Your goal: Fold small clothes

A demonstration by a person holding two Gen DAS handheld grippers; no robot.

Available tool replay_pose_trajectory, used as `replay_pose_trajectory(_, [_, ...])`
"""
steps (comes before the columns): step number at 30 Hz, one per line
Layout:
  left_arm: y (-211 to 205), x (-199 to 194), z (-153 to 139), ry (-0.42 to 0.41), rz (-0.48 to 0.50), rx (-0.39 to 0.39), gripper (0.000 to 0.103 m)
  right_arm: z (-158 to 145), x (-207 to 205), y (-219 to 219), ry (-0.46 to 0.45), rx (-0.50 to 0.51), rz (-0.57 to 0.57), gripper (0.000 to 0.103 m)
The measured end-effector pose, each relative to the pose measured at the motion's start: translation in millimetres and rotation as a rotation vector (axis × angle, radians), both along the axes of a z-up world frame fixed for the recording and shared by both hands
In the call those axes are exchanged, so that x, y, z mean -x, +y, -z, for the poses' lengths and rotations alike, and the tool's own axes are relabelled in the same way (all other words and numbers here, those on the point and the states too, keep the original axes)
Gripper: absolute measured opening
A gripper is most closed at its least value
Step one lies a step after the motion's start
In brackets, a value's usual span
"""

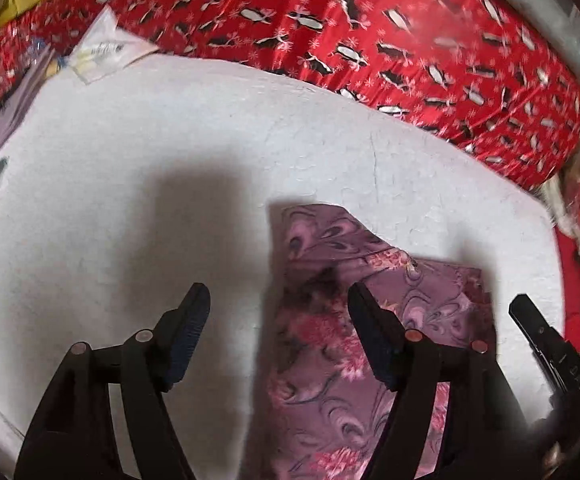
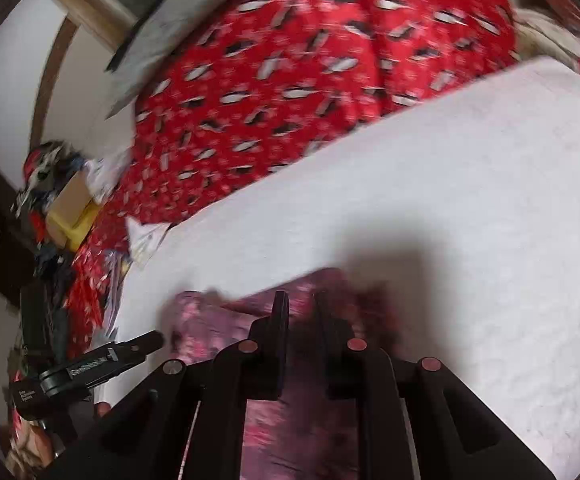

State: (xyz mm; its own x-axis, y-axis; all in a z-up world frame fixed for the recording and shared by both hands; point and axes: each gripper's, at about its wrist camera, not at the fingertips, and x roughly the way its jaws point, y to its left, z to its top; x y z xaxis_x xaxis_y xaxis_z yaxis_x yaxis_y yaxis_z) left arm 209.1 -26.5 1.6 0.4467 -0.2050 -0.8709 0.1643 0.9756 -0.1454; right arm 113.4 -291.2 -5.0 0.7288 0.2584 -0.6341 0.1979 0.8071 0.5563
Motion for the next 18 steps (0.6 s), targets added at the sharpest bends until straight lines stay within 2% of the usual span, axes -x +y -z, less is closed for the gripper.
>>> replay_pose_trajectory(3, [-18,-12,23,0.022,0.003,-0.089,0.073,15,-14,16,0.046,0.067,-0.057,0.015])
replay_pose_trajectory(5, [-21,-18,30,0.007,-0.008,-0.123,0.084,39,-24,24,0.142,0.151,-0.097,0.012])
replay_pose_trajectory(6, [-20,-19,29,0.006,-0.014,-0.138,0.085,45,-25,24,0.144,0.171,-0.113,0.011])
replay_pose_trajectory(8, [-16,-14,19,0.007,-0.011,-0.138,0.083,40,-17,19,0.131,0.158,-0.101,0.011])
replay_pose_trajectory(10, [-13,5,6,-0.027,0.008,-0.172,0.082,28,-8,17,0.137,0.156,-0.084,0.02])
replay_pose_trajectory(12, [-9,31,0,-0.064,0.025,-0.192,0.082,12,8,21,0.086,0.149,-0.121,0.02])
replay_pose_trajectory(14, [-2,53,2,-0.077,0.021,-0.172,0.083,8,30,24,0.052,0.131,-0.146,0.02])
replay_pose_trajectory(16, [-1,64,18,-0.052,0.016,-0.173,0.083,17,38,26,0.081,0.11,-0.16,0.023])
replay_pose_trajectory(17, [-3,64,24,-0.014,0.013,-0.191,0.084,26,35,29,0.124,0.121,-0.166,0.021])
replay_pose_trajectory(18, [-3,67,27,-0.014,0.01,-0.193,0.084,36,37,30,0.143,0.14,-0.16,0.019])
